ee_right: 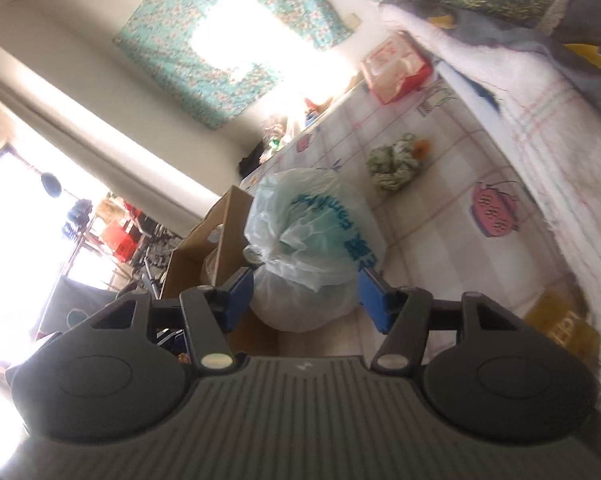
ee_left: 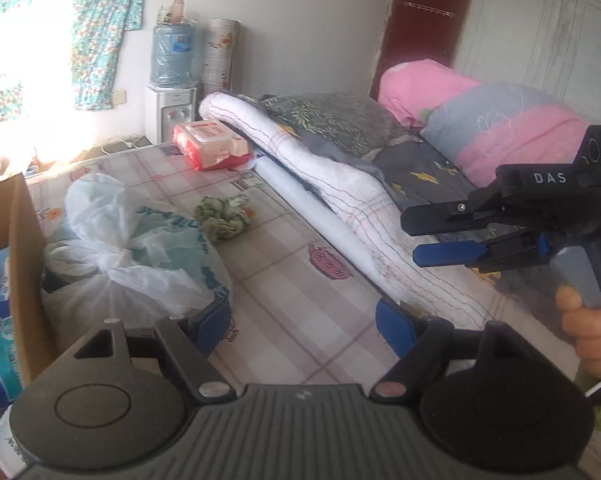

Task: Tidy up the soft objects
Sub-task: 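Move the right tool back over the bed to the gold-brown packet, then close the right tool on the gold-brown packet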

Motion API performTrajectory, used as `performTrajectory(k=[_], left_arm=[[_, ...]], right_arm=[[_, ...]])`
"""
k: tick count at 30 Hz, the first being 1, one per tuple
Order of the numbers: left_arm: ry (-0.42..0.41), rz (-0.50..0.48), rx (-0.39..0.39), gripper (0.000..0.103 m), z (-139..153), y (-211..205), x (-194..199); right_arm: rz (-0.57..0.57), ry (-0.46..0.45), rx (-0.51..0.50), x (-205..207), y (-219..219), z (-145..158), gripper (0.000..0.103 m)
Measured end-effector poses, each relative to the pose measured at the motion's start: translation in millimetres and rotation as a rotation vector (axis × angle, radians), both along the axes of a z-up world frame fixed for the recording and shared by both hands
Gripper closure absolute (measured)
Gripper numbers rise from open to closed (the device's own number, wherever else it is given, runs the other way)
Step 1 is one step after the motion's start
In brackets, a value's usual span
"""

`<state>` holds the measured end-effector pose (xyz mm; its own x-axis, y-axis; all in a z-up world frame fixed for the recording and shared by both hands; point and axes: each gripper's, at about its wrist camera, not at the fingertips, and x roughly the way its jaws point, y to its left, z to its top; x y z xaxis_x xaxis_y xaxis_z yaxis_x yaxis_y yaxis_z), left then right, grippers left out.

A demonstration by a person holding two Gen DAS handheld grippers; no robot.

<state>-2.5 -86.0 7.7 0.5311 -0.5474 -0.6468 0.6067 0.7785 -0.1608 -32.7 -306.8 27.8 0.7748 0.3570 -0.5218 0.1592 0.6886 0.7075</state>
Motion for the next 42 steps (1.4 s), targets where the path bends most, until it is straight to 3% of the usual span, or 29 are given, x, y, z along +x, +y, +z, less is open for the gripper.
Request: performTrajectory(k=[4,7,9,12,20,26,31,42], left_arm=[[-0.001,-0.12,0.027,0.022,-22,-38,-11],[-0.023,-0.198,0.049,0.023,-37,-63,-19],[-0.023,-0.237,0.076,0.024,-46,-76,-19],[-0.036,-0.271,0.119,0.028,-60,-93,-19],[0.026,-0.28,0.096,0.042,-74,-111,2],[0.076,-0.3,0.091,0.051,-85,-129,16],[0.128,-0.291,0.095,0.074,-95,-134,27],[0.164,-0.203,0.116,0.075,-97,-103,34]], right_arm=[[-0.189,0.064,-0.02,-66,-25,-40,0.045],[-0.276,0.118,-0.056,-91,-30,-63,0.045],[-0.312,0.15,-0.091,-96,-29,-78,0.045],[-0.349,0.168,-0.021,-102,-32,-95,0.045],[-0.467,0.207,0.042,-101,-40,-116,0.048],[-0.505,0.244,0.053,-86,-43,-128,0.049],[-0.502,0.247,0.076,-77,-46,-135,0.052],[-0.407,0.213,0.129,-55,-41,-137,0.052]])
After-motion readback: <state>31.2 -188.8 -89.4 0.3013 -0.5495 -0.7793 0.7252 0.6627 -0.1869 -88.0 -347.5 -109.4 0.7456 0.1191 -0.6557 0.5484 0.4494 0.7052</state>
